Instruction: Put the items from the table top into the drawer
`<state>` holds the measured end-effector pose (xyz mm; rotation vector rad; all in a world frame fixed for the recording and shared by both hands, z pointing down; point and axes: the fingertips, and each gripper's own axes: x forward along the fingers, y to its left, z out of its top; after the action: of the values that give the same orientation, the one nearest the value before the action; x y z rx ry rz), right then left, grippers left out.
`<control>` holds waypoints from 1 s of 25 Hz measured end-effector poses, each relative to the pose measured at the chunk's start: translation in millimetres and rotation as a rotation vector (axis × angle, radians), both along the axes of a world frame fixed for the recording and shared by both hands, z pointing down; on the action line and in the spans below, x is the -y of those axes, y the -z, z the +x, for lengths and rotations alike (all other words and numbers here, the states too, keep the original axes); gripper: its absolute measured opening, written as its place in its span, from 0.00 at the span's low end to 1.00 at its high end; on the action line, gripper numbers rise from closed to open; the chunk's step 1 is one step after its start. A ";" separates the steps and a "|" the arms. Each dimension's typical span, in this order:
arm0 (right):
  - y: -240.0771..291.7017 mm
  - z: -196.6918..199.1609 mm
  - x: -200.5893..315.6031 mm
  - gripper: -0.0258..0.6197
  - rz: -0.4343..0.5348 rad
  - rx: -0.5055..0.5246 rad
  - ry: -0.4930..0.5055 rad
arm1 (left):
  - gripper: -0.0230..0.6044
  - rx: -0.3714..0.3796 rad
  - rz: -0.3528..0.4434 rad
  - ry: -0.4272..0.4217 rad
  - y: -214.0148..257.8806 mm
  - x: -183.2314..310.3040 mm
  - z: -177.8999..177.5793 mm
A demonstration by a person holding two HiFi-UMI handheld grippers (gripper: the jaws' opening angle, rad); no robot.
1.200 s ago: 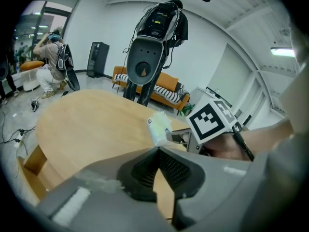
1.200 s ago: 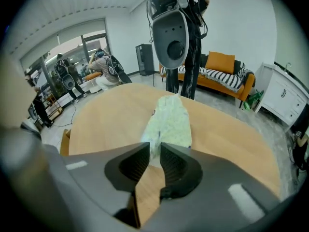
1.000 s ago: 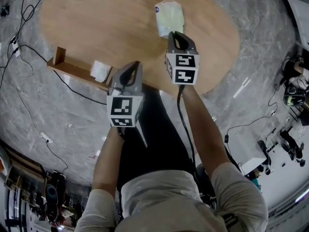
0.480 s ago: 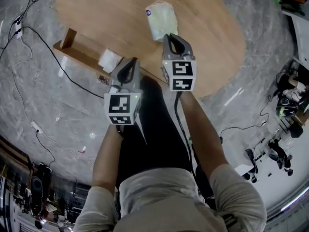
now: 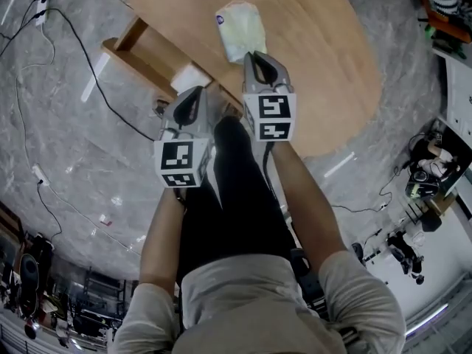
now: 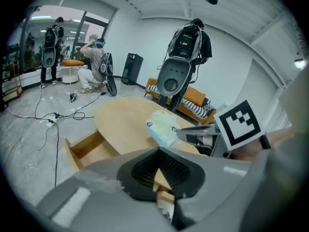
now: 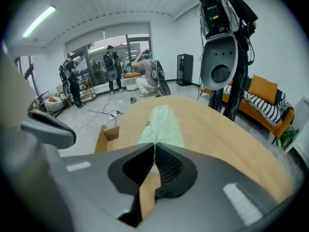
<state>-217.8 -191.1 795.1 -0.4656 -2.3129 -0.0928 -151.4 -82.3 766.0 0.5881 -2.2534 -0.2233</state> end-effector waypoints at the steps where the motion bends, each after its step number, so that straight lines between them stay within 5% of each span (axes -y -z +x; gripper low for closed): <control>1: 1.4 -1.1 -10.1 0.06 -0.001 0.002 0.018 | 0.07 0.000 0.000 0.017 -0.2 -8.2 -0.5; 14: 8.0 12.2 -138.2 0.06 -0.031 0.022 0.260 | 0.07 -0.012 0.021 0.206 -0.4 -98.5 15.3; 25: -12.9 25.7 -215.1 0.06 -0.041 0.024 0.350 | 0.07 -0.012 -0.004 0.276 -15.0 -166.8 25.0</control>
<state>-192.0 24.1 808.0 -0.8911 -2.2380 -0.2221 -126.4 84.4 781.0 0.2703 -2.3180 -0.3582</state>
